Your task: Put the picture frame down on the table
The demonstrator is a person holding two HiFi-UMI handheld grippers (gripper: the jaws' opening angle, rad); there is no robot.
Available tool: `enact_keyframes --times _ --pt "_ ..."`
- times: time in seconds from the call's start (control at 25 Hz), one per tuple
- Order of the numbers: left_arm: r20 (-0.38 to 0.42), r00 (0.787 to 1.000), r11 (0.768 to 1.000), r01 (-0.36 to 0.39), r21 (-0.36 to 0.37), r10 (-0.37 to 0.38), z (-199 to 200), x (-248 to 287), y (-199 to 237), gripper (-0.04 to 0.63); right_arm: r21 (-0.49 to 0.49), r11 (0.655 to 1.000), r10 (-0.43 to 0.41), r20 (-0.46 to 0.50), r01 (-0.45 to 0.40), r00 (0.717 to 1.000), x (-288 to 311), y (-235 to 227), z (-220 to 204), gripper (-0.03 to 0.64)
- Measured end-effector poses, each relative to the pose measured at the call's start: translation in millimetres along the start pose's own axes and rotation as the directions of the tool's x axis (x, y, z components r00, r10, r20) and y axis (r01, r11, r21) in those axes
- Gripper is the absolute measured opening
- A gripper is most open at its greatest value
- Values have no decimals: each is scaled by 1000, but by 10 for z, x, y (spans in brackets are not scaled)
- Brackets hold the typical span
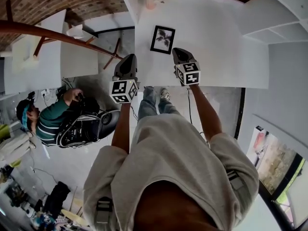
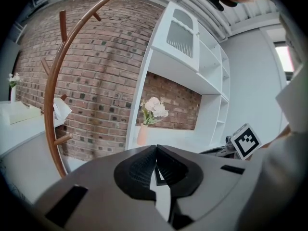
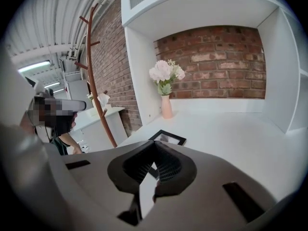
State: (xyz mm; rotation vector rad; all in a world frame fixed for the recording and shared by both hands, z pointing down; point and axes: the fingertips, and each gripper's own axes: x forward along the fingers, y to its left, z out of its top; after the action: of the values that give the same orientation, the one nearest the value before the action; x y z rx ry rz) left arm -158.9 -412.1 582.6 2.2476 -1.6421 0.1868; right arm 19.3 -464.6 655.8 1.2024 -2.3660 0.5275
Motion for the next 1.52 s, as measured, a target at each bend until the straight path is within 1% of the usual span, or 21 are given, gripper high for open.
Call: enact_keyframes --times 0.32,0.44,0.72,1.16,1.52 --pt "40 999 999 -24 26 23 179 -124 -36 17 5 1000 -2 141 1 990 -296 46 446 24" --pt "57 998 999 -29 34 27 268 -176 -51 17 5 1000 -7 176 6 984 -419 54 568 25" --pt "110 993 997 -38 59 32 558 -239 -64 17 3 1000 -21 231 21 973 -635 51 806 24" --pt "191 981 994 -43 98 24 988 -243 -136 17 -7 999 -41 318 46 947 -853 -23 1214 23" --pt "223 975 994 -38 107 14 1146 -234 -249 17 -19 998 -49 361 60 931 -983 -49 1404 23"
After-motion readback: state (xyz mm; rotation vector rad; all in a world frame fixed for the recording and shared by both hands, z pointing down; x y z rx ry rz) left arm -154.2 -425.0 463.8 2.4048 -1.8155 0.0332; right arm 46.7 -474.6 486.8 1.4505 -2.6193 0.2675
